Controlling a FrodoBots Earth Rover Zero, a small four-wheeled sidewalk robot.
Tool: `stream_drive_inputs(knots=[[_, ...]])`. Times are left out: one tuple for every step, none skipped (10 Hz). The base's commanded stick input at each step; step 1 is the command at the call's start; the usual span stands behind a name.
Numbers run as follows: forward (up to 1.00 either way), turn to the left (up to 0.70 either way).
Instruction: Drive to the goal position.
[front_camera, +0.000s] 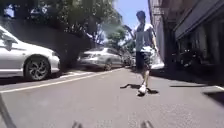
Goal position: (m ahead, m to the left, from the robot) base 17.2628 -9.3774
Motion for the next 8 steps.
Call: stream_drive_inputs(knots=[[0.00, 0.00], [0.00, 0.00], [-0.25, 0.00], [-0.45, 0.00], [-0.36, 0.00], [0.00, 0.00], [0.00, 0.00], [0.00, 0.00]])
